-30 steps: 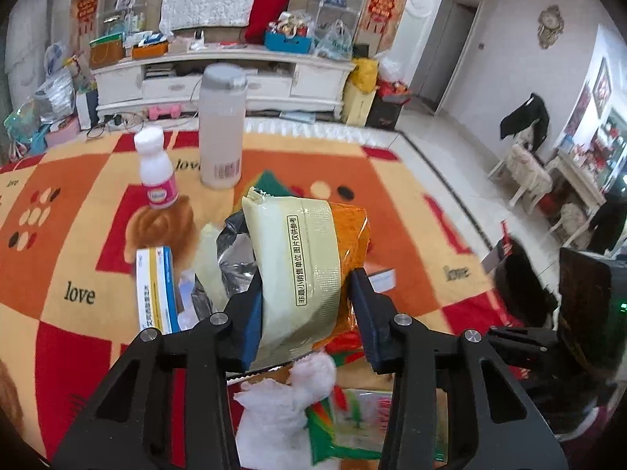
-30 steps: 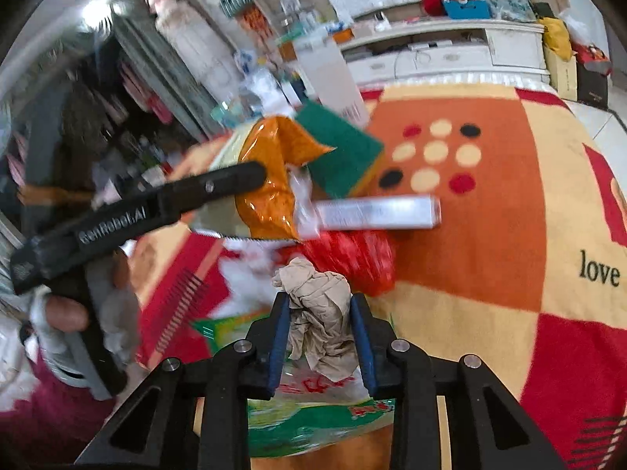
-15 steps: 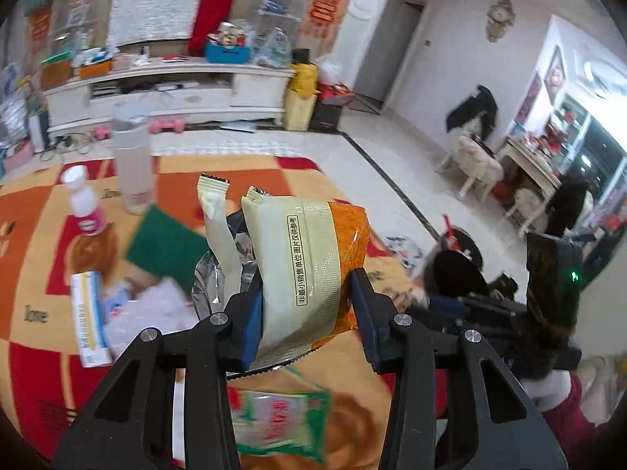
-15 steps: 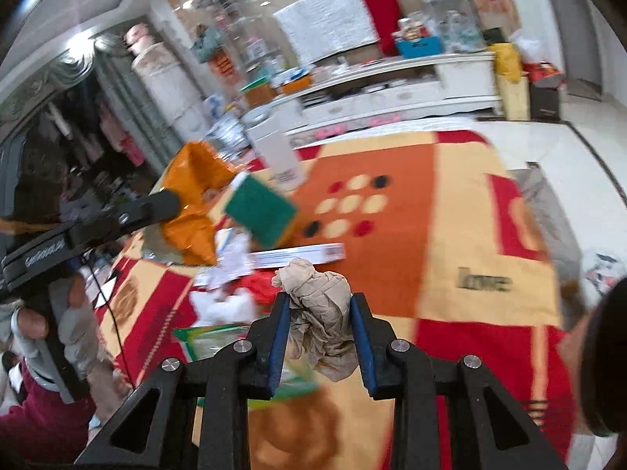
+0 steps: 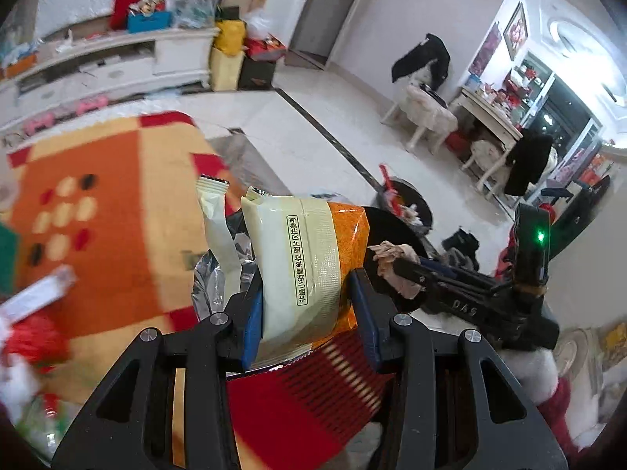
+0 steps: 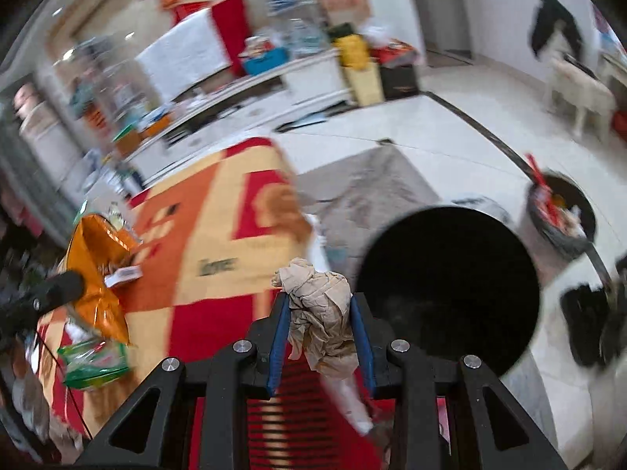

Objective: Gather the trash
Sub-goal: 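Carry both items to the black bin and open both grippers over it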

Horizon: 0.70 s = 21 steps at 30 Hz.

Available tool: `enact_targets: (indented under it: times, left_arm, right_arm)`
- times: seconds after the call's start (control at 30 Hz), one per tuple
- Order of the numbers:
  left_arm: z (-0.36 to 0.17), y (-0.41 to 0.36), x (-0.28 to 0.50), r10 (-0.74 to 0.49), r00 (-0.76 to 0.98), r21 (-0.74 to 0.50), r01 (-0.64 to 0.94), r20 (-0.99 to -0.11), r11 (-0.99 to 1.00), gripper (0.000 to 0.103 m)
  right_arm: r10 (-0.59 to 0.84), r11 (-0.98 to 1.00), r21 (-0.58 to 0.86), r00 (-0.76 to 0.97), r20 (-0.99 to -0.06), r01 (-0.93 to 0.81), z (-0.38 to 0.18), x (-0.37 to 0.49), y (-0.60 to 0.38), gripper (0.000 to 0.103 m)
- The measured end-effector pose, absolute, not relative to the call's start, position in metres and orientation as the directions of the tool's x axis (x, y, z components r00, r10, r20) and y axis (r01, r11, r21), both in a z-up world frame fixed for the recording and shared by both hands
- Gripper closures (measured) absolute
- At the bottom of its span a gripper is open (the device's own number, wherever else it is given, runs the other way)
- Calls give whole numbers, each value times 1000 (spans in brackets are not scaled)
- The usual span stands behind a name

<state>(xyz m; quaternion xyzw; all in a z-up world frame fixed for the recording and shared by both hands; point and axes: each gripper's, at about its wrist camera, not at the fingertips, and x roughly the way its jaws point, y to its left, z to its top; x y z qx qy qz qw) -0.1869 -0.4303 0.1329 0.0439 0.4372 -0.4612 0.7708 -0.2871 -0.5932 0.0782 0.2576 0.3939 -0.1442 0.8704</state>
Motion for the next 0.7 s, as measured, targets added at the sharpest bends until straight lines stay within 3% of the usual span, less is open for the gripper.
enact_targets:
  times: [0.37, 0.43, 0.5, 0.7]
  left_arm:
    - [108, -507, -202, -697, 134, -397, 740, -704, 543, 61]
    - [101, -514, -200, -710, 123, -414, 738, -694, 533, 53]
    - [96, -520, -198, -732, 103, -449, 730, -674, 516, 43]
    - [80, -536, -196, -727, 53, -491, 703, -684, 513, 40]
  right_arm:
    - [-124, 754, 340, 631, -766, 562, 60, -314, -648, 73]
    - [-133, 731, 356, 634, -762, 582, 57, -315, -655, 68]
    - [-152, 704, 371, 639, -754, 606, 56, -320, -660, 51]
    - [-190, 674, 370, 633, -750, 640, 59, -336, -668, 48]
